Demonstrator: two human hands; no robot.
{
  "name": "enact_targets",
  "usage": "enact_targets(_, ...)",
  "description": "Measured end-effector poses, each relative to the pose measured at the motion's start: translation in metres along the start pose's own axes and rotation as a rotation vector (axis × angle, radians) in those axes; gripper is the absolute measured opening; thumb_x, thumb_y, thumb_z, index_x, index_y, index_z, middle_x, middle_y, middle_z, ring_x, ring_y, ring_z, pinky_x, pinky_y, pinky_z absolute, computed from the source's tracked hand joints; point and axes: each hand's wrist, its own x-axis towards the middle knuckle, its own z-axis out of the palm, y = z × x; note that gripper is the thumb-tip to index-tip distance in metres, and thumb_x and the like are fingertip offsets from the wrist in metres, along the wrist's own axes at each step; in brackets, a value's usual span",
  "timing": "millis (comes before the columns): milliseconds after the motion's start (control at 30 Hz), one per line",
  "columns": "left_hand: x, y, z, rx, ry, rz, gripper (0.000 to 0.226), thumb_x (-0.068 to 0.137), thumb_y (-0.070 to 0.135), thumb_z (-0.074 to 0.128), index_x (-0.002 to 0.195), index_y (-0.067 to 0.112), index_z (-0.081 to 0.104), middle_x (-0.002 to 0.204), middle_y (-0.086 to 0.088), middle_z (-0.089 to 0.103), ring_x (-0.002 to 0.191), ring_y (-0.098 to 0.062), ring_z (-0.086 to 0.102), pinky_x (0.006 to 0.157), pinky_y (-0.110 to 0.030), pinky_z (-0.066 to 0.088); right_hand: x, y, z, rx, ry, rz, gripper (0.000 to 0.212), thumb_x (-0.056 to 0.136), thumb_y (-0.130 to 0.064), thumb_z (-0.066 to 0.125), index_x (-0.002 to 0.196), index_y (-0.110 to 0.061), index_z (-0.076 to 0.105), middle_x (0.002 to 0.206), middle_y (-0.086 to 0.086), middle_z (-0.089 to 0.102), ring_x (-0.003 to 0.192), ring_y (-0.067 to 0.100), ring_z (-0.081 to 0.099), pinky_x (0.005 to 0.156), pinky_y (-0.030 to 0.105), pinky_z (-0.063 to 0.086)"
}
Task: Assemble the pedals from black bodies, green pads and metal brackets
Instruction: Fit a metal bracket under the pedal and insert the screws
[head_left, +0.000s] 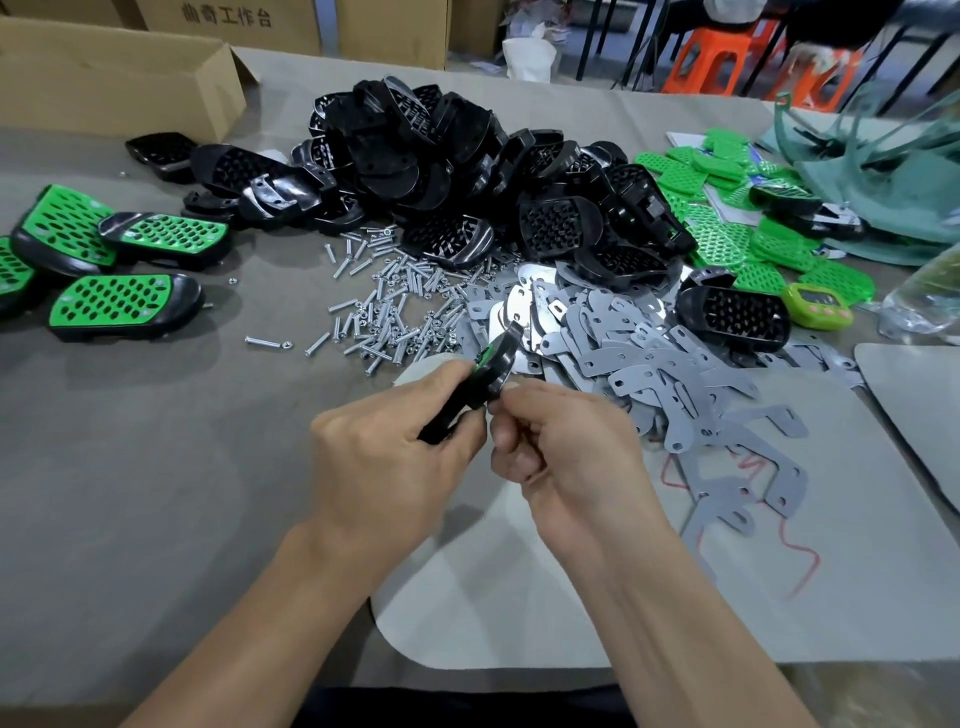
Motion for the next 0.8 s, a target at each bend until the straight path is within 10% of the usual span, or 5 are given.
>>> enact_targets(467,0.003,0.005,-0.004,-0.019,-0.013,-0.049,0.027,0.087,0.027,0.077,0.11,0.032,0.065,0.063,-0.001,0.065,0.056,-0.021,0.064,0.054,-0.033,0.047,0.002,0.019,-0.004,-0.407,0.05,-0.463,0.028,0.087,-0.002,0.065,0.061,-0.013,0.065,0.05,0.0,0.051,0.049,0.01,0.042,0.049,0.019,0.032)
enact_targets(800,0.001,0.001,-0.002,-0.018,-0.004,-0.035,0.021,0.089,0.028,0.074,0.108,0.033,0.066,0.064,0.004,0.063,0.057,-0.017,0.061,0.054,-0.032,0.047,0.007,-0.008,-0.006,0.012,-0.099,0.173,0.03,0.086,0.007,0.058,0.058,-0.002,0.064,0.05,0.012,0.044,0.037,0.014,0.023,0.044,0.026,0.017)
